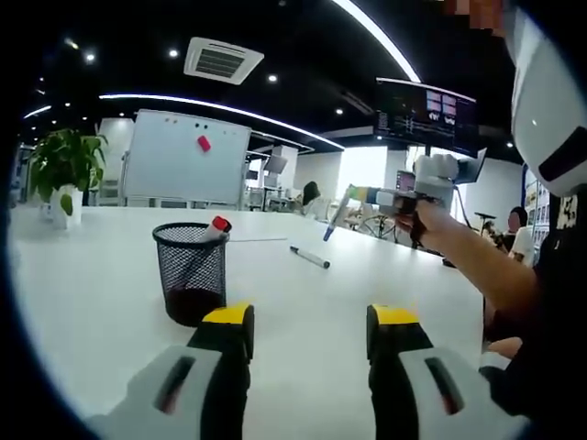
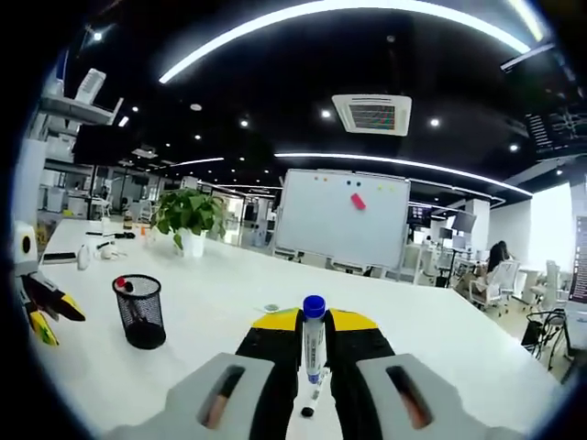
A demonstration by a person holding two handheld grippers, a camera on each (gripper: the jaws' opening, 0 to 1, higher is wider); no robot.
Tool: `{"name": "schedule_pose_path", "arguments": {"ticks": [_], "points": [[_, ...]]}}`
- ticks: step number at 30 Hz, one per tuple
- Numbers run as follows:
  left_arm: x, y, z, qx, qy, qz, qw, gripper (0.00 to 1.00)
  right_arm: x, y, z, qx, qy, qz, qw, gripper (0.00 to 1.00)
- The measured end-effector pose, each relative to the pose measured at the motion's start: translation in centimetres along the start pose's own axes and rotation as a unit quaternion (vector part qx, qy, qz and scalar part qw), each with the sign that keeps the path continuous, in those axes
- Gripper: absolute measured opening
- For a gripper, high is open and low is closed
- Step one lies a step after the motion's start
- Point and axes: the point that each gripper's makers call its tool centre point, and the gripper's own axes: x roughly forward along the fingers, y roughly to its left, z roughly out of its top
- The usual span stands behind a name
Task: Pick up the whiteboard markers from the pen holder and place them facing the whiteboard neatly
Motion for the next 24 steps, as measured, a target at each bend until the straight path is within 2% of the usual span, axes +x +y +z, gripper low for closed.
{"name": "schedule_pose_path", "arguments": {"ticks": [2,5,11,24], "points": [[0.0,0.1,0.1,-0.006,-0.003,0.000,1.0000,0.51,0.0,-0.2,0.0,0.000,-0.001,-0.002,1.0000,0.13],[0.2,0.3,-0.1,0.006,0.004,0.003,1.0000,0.51,0.0,-0.3,-0.1,0.004,-0.001,-0.004,1.0000,0.13],[0.5,0.7,-0.2,-0.024,-0.005,0.003,0.9997,0.51,0.7,-0.8,-1.1,0.003,0.005,-0.010,0.9999,0.13],[1.4,0.6,0.2,-0.012,-0.001,-0.006,0.9999,0.51,1.2,-1.4,-1.7,0.003,0.009,-0.014,0.9999,0.13]]}}
